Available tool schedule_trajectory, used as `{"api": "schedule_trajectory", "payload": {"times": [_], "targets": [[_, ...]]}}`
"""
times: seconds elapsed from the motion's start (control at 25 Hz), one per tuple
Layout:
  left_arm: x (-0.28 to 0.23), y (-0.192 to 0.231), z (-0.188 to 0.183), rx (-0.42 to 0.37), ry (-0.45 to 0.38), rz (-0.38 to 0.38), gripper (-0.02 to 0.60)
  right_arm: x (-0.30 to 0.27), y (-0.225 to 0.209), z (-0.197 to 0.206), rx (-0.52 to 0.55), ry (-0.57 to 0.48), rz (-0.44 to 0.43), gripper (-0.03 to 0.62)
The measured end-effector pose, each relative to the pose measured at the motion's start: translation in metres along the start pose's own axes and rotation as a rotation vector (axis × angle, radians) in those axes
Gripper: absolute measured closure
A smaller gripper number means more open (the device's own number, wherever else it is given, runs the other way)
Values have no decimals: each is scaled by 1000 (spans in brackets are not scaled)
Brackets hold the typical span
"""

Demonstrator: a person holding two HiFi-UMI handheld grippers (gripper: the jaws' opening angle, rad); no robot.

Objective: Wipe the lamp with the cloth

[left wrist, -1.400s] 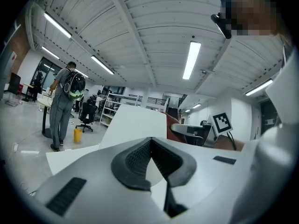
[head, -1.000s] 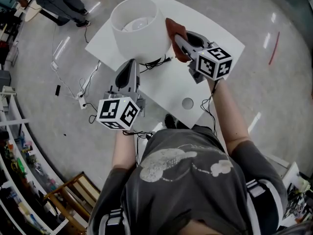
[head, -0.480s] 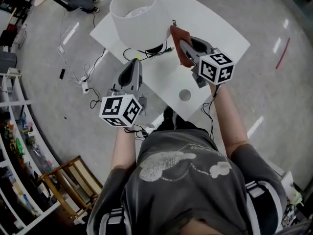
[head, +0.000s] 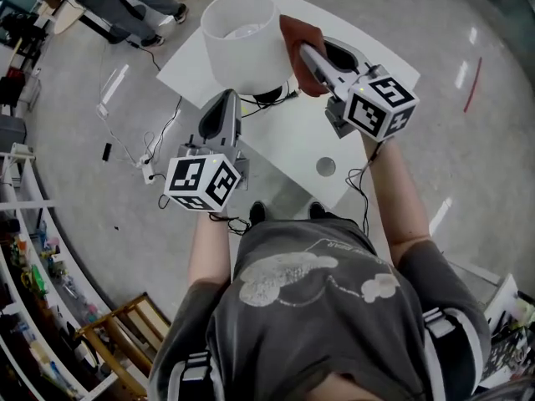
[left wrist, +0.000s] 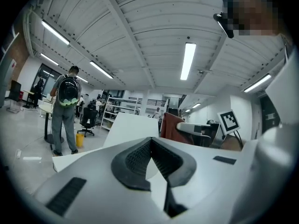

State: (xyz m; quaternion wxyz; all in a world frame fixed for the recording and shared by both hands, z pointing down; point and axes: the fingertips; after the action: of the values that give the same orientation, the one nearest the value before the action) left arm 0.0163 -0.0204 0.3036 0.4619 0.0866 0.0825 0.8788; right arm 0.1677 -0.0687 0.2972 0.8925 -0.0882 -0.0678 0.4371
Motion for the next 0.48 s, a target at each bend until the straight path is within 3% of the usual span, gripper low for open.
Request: {"api": "schedule_trajectory", "payload": {"times": [0.16,0.48], "targets": [[-12,7,-6,-6,12,96,574,-14,-1,-8,20,-17,63,508],[-21,35,-2,32,46,211,574,-17,6,33,-14,33,201,508]]}}
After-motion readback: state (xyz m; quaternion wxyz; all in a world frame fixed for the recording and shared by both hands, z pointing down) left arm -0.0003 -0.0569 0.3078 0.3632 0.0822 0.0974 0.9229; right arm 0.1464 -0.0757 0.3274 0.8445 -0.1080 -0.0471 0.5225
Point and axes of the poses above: the fingertips, and each gripper's own axes: x backward along the fingers, y to its left, z out of its underside, and after that the axes turned 2 degrees about -y, right-handed
